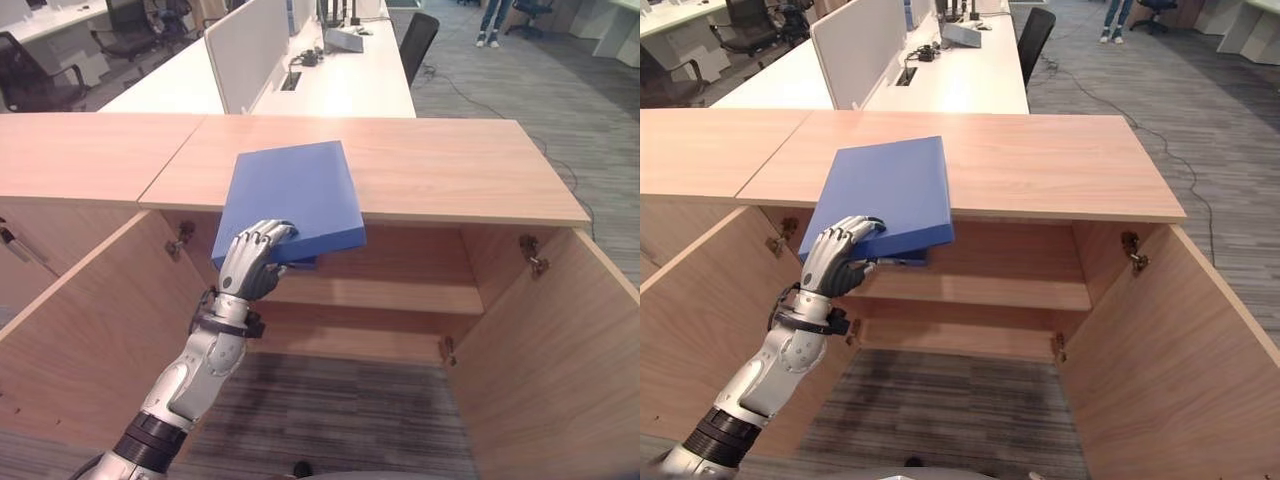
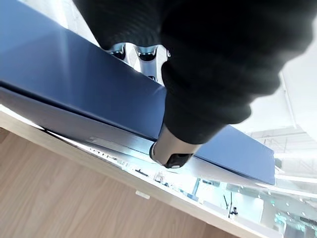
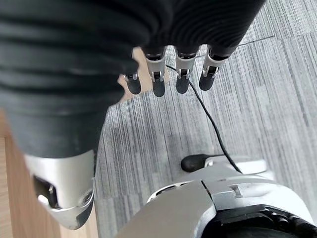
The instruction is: Put the empty folder in the office cabinet
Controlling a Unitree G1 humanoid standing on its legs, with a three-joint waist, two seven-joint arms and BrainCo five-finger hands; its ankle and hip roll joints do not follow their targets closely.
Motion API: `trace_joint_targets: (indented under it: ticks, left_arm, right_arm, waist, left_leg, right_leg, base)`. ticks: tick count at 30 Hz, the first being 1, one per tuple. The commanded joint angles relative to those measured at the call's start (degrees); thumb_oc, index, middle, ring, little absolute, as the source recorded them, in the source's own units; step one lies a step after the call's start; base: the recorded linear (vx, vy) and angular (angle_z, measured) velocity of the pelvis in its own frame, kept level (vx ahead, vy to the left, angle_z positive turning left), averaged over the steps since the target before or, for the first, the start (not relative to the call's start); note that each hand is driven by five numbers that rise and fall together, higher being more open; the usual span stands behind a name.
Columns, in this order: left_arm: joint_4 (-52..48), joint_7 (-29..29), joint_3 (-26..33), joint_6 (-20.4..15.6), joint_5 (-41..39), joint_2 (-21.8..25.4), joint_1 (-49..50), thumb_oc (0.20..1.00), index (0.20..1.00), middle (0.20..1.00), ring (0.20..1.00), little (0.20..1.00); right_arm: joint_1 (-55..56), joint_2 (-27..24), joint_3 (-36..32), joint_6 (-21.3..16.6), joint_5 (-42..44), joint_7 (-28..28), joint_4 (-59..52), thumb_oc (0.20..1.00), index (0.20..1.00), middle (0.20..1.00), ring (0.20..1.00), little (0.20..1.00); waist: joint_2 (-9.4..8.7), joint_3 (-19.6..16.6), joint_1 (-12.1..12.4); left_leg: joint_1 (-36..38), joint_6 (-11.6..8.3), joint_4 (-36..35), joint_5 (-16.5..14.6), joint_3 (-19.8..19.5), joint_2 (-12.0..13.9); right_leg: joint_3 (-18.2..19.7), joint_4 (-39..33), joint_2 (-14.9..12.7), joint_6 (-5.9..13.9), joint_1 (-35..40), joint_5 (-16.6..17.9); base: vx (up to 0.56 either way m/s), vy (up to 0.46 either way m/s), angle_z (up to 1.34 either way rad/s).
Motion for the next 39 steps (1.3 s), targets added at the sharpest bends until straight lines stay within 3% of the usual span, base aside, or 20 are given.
trace_joint_targets:
  ticks: [1, 13, 19, 32, 34, 35, 36, 39]
  left_arm:
    - [2.5, 0.2, 3.2, 2.0, -3.2, -1.0, -0.5, 0.200, 0.200, 0.200, 0.200, 0.200]
    - [-16.3, -8.6, 2.5, -5.8, -16.5, 4.4, -3.4, 0.200, 0.200, 0.200, 0.200, 0.200]
    - [-19.5, -7.2, 4.2, -6.3, -23.8, 3.7, -3.5, 0.200, 0.200, 0.200, 0.200, 0.200]
    - [-19.7, -5.4, 5.1, -6.0, -25.8, 1.2, -4.4, 0.200, 0.200, 0.200, 0.200, 0.200]
    - [-22.0, -9.8, 4.1, -7.6, -37.1, -0.1, -5.0, 0.200, 0.200, 0.200, 0.200, 0.200]
    - [-22.2, -10.3, 4.3, -7.5, -37.6, 0.0, -4.9, 0.200, 0.200, 0.200, 0.200, 0.200]
    - [-24.2, -12.6, 4.0, -8.1, -44.9, -0.7, -6.2, 0.200, 0.200, 0.200, 0.200, 0.200]
    - [-25.5, -15.4, 3.1, -8.0, -52.4, -1.7, -8.3, 0.200, 0.200, 0.200, 0.200, 0.200]
  right_arm:
    - [-2.6, 2.4, 0.5, -0.6, 0.5, -0.5, 2.7, 1.000, 1.000, 1.000, 1.000, 1.000]
    - [-2.6, 1.3, 0.0, -0.8, -0.8, 0.4, 2.7, 1.000, 1.000, 1.000, 1.000, 1.000]
    - [-2.7, 1.4, 0.7, -0.8, -1.3, 1.0, 2.2, 1.000, 1.000, 1.000, 1.000, 1.000]
    - [-2.7, 1.4, 1.3, -1.2, -1.8, 0.4, 1.7, 1.000, 1.000, 1.000, 1.000, 1.000]
    - [-3.1, 1.1, 0.9, -1.0, -2.1, 0.4, 1.7, 1.000, 1.000, 1.000, 1.000, 1.000]
    - [-3.2, 1.1, 0.9, -1.0, -2.1, 0.4, 1.7, 1.000, 1.000, 1.000, 1.000, 1.000]
    - [-3.6, 0.8, 0.7, -0.7, -2.4, 0.5, 1.8, 1.000, 1.000, 1.000, 1.000, 1.000]
    - [-4.1, 0.7, 0.7, -0.2, -2.6, 1.1, 2.2, 1.000, 1.000, 1.000, 1.000, 1.000]
  waist:
    - [-2.61, 0.0, -0.6]
    - [-2.09, -0.4, -0.9]
    - [-2.23, -0.6, -0.7]
    - [-2.56, -0.5, -0.5]
    - [-2.54, -0.5, -0.6]
    - [-2.50, -0.4, -0.6]
    - [-2.47, -0.5, -0.6]
    - [-2.44, -0.6, -0.7]
  left_leg:
    - [3.1, -0.33, 0.2, -6.7, -2.6, -1.7]
    - [3.2, -0.36, 0.2, -6.9, -2.6, -1.9]
    - [3.4, -0.45, 0.2, -7.0, -2.6, -2.0]
    - [3.3, -0.55, 0.2, -6.8, -2.7, -1.9]
    - [3.3, -0.47, 0.2, -6.7, -2.9, -1.9]
    - [3.4, -0.47, 0.2, -6.7, -2.9, -1.9]
    - [3.3, -0.40, 0.2, -6.7, -3.1, -2.0]
    - [3.3, -0.38, 0.2, -6.7, -3.3, -2.0]
  right_leg:
    - [-0.5, 0.4, -0.5, 4.22, -0.1, 1.5]
    - [-0.7, 0.4, -0.7, 4.59, -0.4, 1.7]
    - [-0.9, 0.4, -0.7, 4.61, -0.2, 1.5]
    - [-1.1, 0.4, -0.7, 4.47, -0.1, 1.4]
    - [-1.1, 0.4, -0.8, 4.47, -0.1, 1.5]
    - [-1.1, 0.4, -0.8, 4.48, -0.1, 1.5]
    - [-1.2, 0.4, -0.8, 4.50, -0.1, 1.6]
    - [-1.3, 0.4, -0.9, 4.55, -0.1, 1.5]
  base:
    - [0.00, 0.000, 0.00]
    - [0.00, 0.000, 0.00]
    - [0.00, 0.000, 0.00]
    - [0.00, 0.000, 0.00]
    - [0.00, 0.000, 0.00]
    - [0.00, 0.000, 0.00]
    - [0.00, 0.000, 0.00]
    - [0.00, 0.003, 0.01]
